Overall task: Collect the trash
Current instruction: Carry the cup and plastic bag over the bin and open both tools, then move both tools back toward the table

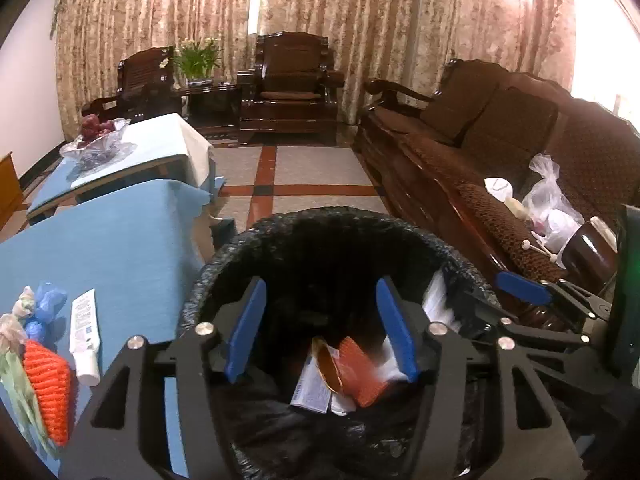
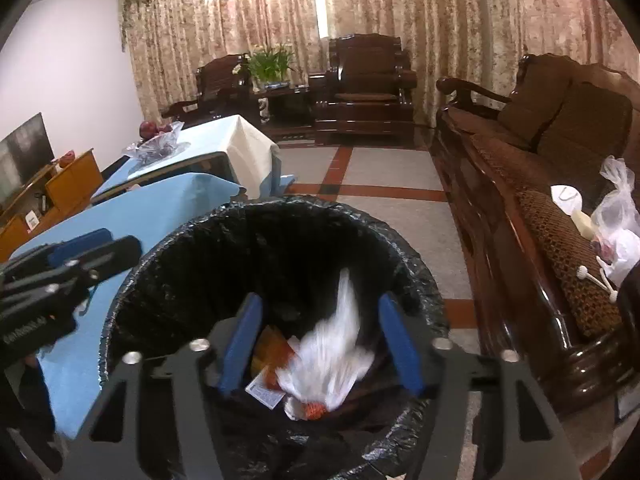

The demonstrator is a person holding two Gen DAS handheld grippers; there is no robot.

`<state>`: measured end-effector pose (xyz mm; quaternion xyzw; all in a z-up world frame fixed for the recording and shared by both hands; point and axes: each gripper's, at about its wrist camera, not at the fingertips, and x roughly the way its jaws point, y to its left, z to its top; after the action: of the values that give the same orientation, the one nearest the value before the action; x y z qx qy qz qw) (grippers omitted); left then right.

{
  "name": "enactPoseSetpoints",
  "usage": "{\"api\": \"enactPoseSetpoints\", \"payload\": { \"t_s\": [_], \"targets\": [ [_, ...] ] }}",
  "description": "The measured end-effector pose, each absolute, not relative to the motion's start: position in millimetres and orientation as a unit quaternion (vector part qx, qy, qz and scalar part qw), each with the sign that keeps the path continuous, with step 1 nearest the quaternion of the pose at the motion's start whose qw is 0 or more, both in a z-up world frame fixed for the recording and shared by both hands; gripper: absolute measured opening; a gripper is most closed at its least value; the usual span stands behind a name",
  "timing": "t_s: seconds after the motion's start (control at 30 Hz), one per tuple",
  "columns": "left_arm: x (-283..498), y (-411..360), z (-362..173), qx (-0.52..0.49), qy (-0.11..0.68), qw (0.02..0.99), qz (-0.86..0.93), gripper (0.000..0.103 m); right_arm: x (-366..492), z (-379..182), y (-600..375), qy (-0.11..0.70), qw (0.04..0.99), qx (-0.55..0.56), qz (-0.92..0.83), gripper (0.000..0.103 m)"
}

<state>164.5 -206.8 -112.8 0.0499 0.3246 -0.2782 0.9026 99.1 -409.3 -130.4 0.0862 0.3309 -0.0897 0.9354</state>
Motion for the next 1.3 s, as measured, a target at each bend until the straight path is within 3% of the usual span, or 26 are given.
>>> {"api": "enactPoseSetpoints", "payload": {
  "t_s": [0.13, 0.2, 0.43, 1.17, 1.3],
  "targets": [
    [166.3, -187.1, -110.1, 0.042, 0.322, 0.909, -0.260, 0.065, 95.6, -127.1, -405.6, 0.325, 0.937, 0.080, -0.103, 0.091],
    [167.2, -179.8, -106.7, 0.040, 0.319, 0.913, -0.250, 0.071, 94.1, -123.0, -403.5, 0.322, 0.938, 0.073, -0.105, 0.097],
    [166.4, -130.6, -94.7, 0.023, 0.302, 0.931, -0.202, 0.085, 97.1, -108.5, -378.3, 0.312, 0.944, 0.063, -0.084, 0.097],
    [147.5, 67.5, -86.7, 0.015, 0.268, 0.963, 0.003, 0.086, 158.6, -95.2, -187.3, 0.272, 0.956, 0.018, 0.109, 0.096],
    [145.4, 94.8, -96.5, 0.007, 0.278, 0.960, 0.027, 0.086, 172.8, -105.2, -158.5, 0.278, 0.953, 0.013, 0.124, 0.086]
  ]
}}
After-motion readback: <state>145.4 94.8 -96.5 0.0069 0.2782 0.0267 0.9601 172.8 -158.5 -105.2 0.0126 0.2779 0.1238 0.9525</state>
